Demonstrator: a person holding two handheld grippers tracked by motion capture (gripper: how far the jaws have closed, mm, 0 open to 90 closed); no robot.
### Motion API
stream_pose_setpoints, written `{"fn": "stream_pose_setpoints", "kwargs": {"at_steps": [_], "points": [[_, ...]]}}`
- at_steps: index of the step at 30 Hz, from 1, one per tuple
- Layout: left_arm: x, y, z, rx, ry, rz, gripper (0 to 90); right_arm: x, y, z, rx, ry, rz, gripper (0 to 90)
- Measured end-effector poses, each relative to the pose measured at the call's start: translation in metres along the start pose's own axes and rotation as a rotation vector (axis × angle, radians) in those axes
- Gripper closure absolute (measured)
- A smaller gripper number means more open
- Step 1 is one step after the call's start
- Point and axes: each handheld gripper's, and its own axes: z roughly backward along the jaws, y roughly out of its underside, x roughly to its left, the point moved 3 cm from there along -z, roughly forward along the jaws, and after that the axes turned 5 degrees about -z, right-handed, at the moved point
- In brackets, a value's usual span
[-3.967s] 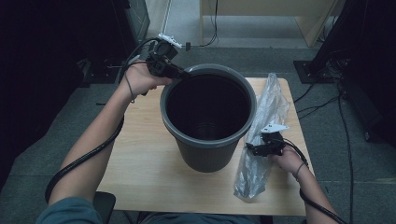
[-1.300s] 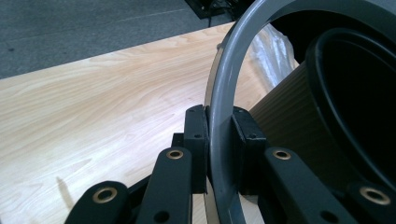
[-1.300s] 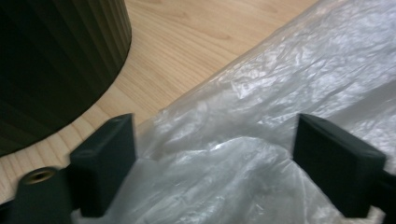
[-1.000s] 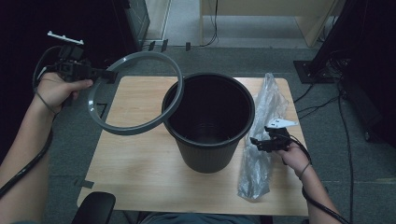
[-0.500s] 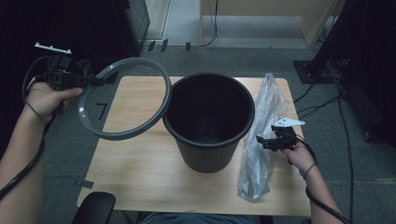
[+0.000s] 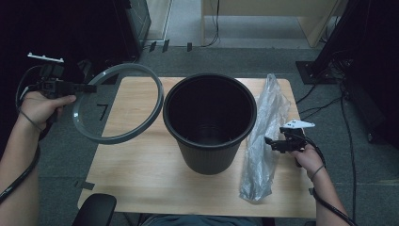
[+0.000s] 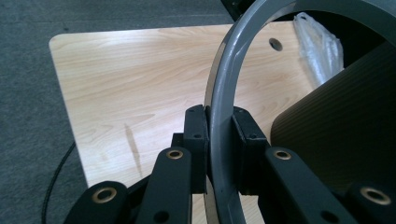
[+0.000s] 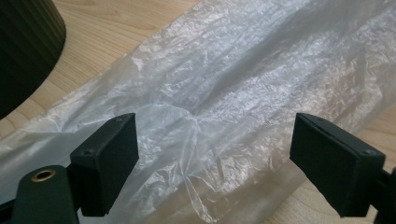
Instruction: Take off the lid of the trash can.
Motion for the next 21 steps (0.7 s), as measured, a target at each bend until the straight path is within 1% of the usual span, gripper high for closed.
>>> {"fn": "stream_pose_setpoints", "kwargs": {"at_steps": [4, 7, 12, 17, 18, 19, 21], "points": [[0.003, 0.006, -0.002, 0.003, -0.015, -0.004, 78.1, -0.002, 0.002, 0.000, 0.016, 0.005, -0.016, 15.6], [0.005, 0.011, -0.007, 0.011, -0.023, -0.006, 78.1, -0.003, 0.002, 0.000, 0.015, 0.008, -0.014, 15.6], [0.008, 0.020, -0.018, 0.023, -0.029, -0.012, 78.1, -0.005, 0.002, 0.001, 0.007, 0.010, -0.024, 15.6], [0.013, 0.032, -0.031, 0.033, -0.025, -0.001, 78.1, -0.004, 0.001, 0.001, -0.010, 0.009, -0.027, 15.7], [0.013, 0.032, -0.031, 0.033, -0.025, -0.001, 78.1, -0.004, 0.001, 0.001, -0.010, 0.009, -0.027, 15.7], [0.013, 0.033, -0.033, 0.032, -0.026, 0.000, 78.1, -0.003, 0.001, 0.001, -0.012, 0.008, -0.019, 15.6], [0.014, 0.038, -0.039, 0.022, -0.045, -0.004, 78.2, -0.003, 0.002, 0.000, -0.012, 0.010, -0.013, 15.6]]}}
